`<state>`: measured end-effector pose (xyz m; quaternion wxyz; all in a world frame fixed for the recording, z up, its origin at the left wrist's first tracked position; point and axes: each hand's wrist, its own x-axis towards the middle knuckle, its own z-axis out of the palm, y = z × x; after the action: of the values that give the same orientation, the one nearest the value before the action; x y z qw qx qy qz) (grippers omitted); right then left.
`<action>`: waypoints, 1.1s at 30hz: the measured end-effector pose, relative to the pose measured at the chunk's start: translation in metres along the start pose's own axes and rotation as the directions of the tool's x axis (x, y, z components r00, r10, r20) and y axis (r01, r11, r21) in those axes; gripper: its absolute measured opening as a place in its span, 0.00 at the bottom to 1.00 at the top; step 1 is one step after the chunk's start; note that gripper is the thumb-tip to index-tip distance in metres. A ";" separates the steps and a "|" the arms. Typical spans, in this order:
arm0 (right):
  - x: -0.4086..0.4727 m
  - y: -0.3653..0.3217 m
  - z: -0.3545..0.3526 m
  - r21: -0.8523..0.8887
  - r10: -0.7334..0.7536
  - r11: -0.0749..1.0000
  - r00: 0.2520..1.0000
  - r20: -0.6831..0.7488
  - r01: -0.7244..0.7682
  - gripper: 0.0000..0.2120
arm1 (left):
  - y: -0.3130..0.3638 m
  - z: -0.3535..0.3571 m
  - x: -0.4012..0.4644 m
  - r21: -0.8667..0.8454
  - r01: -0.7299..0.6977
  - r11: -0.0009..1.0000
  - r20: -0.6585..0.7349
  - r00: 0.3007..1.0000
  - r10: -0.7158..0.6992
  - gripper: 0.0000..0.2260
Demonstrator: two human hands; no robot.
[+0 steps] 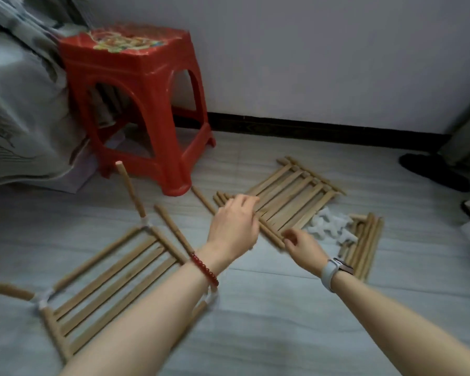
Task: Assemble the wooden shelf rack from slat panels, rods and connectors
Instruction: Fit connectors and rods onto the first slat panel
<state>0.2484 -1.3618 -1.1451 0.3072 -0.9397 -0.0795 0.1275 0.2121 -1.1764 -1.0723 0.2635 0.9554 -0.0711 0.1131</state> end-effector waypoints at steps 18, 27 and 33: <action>0.112 0.208 0.071 -0.348 0.084 0.936 0.994 0.067 -0.056 0.17 | -0.061 0.286 0.011 0.365 0.070 0.928 0.762 0.550 -0.342 0.41; 0.084 0.147 0.051 0.613 0.413 0.727 0.910 -0.033 -0.308 0.18 | -0.033 0.224 0.041 0.403 -0.096 0.910 0.743 0.615 -0.264 0.19; 0.045 0.043 0.011 0.960 0.220 0.094 0.946 0.239 -0.264 0.08 | -0.006 0.105 0.046 0.453 -0.144 0.880 0.567 0.808 -0.160 0.16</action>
<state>0.2914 -1.3795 -1.1876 0.8185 -0.5050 0.1729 0.2124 0.2762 -1.2297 -1.1515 -0.0138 0.9776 -0.1149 -0.1757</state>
